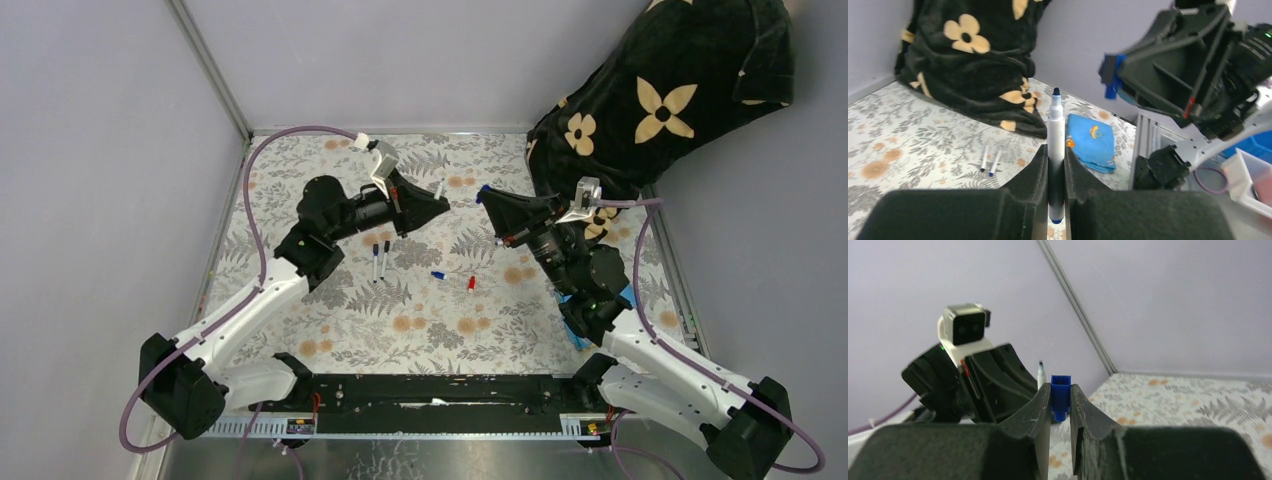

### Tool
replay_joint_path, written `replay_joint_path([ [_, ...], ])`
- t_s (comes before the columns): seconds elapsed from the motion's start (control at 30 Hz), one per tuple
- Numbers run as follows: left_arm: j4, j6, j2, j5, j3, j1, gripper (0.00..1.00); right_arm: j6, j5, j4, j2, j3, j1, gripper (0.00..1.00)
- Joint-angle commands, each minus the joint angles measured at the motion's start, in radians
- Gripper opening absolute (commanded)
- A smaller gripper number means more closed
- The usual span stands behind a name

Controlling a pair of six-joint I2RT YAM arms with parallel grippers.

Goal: Insert the pens into the pen caps

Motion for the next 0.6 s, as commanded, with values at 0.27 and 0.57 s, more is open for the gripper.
replay_joint_path([
  [0.27, 0.120, -0.009, -0.047, 0.089, -0.048, -0.039, 0.00, -0.024, -0.166, 0.426, 0.121, 0.059, -0.004, 0.00],
  [0.57, 0.102, 0.013, -0.059, 0.114, -0.048, -0.046, 0.00, -0.010, -0.232, 0.467, 0.195, 0.121, -0.004, 0.00],
])
